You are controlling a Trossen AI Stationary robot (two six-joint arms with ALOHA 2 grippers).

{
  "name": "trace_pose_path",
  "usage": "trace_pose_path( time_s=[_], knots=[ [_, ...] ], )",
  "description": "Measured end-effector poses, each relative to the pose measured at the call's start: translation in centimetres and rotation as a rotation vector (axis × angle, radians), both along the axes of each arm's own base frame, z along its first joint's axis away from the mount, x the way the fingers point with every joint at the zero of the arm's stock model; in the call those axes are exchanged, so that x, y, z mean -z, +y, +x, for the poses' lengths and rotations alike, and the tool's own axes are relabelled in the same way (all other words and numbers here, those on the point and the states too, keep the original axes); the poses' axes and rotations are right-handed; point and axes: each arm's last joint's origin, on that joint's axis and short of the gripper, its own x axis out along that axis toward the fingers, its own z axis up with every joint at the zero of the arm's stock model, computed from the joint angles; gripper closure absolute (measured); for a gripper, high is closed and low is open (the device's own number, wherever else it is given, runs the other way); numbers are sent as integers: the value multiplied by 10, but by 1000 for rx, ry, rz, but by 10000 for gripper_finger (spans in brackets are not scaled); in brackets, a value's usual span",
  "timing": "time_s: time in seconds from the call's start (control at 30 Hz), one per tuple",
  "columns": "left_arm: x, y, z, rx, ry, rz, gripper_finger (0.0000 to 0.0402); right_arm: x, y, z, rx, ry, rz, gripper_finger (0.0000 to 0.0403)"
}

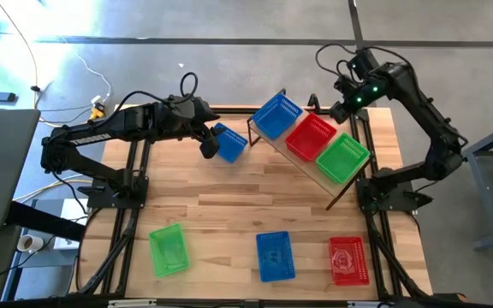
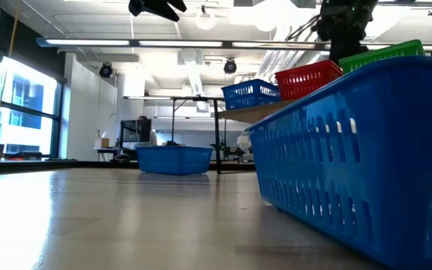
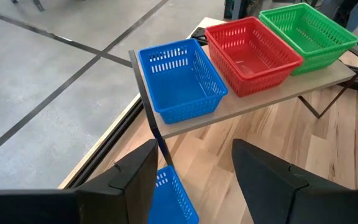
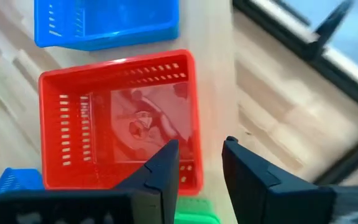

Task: Stack baskets on shelf by color
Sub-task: Stack the left red basket on the red basket on the shelf, then stack the top blue basket on the blue basket on the shelf

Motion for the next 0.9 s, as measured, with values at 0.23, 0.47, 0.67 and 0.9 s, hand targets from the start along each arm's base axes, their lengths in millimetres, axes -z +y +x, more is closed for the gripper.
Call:
trace_pose_path(
  time_s=[0.23,0.47,0.67,0.9],
  knots=[
    [1,3,-2,-54,19,27,204,-34,6,-2,23,-53,-100,296],
    [9,17,-12,-176,70,-47,204,-42,18,9,-23,-83,-104,295],
    [23,39,-14,-319,103,-138,204,-42,30,23,-87,-97,-96,295],
    [42,70,-9,-409,173,-164,204,-43,41,35,-137,-119,-96,295]
  ],
)
